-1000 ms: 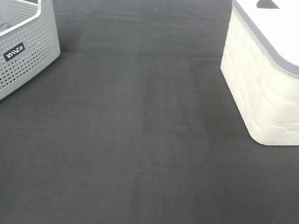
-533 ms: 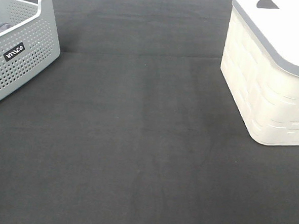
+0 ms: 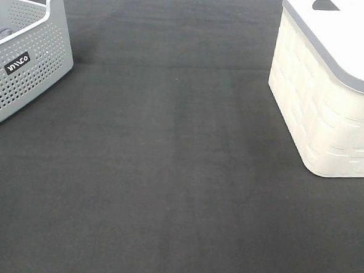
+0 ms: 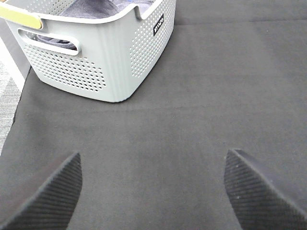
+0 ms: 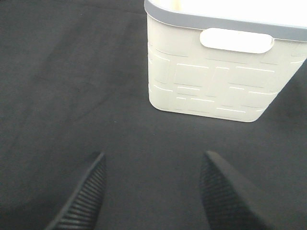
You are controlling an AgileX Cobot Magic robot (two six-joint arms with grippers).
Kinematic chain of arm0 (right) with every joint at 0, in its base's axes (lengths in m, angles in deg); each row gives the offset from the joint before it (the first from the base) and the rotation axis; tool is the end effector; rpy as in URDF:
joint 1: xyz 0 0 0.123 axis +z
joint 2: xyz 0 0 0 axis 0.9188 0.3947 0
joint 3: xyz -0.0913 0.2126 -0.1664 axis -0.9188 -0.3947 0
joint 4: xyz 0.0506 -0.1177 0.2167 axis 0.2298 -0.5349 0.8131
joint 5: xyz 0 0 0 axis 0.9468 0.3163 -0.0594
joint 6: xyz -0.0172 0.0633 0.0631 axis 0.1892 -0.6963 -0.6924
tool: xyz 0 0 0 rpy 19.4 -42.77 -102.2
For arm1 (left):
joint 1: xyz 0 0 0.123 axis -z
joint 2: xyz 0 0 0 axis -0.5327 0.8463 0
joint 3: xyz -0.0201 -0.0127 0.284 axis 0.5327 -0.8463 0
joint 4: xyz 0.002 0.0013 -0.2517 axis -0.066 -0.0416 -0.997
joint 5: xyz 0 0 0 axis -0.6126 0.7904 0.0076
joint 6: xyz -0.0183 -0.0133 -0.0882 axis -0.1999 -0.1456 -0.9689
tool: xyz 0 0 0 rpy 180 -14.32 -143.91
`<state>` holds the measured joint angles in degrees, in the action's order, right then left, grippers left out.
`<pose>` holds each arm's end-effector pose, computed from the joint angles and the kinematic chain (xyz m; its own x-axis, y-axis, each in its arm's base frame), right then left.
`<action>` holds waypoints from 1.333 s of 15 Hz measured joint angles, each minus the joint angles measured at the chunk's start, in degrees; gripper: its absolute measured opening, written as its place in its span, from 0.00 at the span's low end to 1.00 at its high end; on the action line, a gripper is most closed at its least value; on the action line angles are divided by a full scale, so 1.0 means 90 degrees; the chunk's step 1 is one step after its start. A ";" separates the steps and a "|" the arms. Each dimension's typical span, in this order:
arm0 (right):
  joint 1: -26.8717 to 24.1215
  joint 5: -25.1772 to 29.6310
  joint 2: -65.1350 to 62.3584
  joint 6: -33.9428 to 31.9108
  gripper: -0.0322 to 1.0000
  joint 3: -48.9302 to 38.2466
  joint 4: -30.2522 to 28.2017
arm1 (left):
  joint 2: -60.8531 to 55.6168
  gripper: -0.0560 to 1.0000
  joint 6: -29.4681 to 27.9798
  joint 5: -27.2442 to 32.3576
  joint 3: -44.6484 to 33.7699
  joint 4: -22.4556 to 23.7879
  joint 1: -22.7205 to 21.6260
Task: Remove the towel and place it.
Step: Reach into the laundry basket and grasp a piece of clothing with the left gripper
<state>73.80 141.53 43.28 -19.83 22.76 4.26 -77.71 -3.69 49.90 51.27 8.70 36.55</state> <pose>-0.0046 -0.0027 0.2784 -0.4251 -0.1480 -0.8930 -0.1418 0.9853 -0.0957 -0.0058 0.0047 0.2816 -0.4250 0.0257 -0.9048 0.0311 0.9994 0.0137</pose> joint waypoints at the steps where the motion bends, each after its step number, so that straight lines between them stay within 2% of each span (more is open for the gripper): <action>1: 0.0000 0.0000 0.0000 0.0000 0.60 0.0000 0.0000 | 0.0000 0.77 0.0000 0.0000 0.0000 0.0000 0.0000; 4: 0.0000 0.0000 0.0000 0.0000 0.60 0.0000 0.0000 | 0.0000 0.77 0.0000 0.0000 0.0057 0.0121 0.0000; 7: 0.0000 0.0000 0.0000 0.0000 0.60 0.0000 0.0000 | 0.0433 0.77 -0.0274 -0.0051 0.0388 0.0681 0.0000; 9: 0.0000 0.0000 0.0000 0.0000 0.60 0.0000 0.0000 | 0.0968 0.77 -0.0586 -0.0407 0.0560 0.0942 0.0000; 13: 0.0000 0.0000 0.0000 0.0000 0.60 0.0000 0.0000 | 0.2330 0.77 -0.1241 -0.1522 0.0885 0.1311 0.0000; 16: 0.0000 0.0000 0.0000 0.0000 0.60 0.0000 0.0000 | 0.3521 0.77 -0.2247 -0.2381 0.1089 0.1846 0.0000; 20: 0.0000 0.0000 0.0000 0.0000 0.60 0.0000 0.0000 | 0.5074 0.77 -0.4399 -0.3145 0.1636 0.3119 0.0000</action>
<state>73.80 141.53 43.28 -19.83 22.76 4.26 -32.05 -43.29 21.60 65.99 36.77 36.55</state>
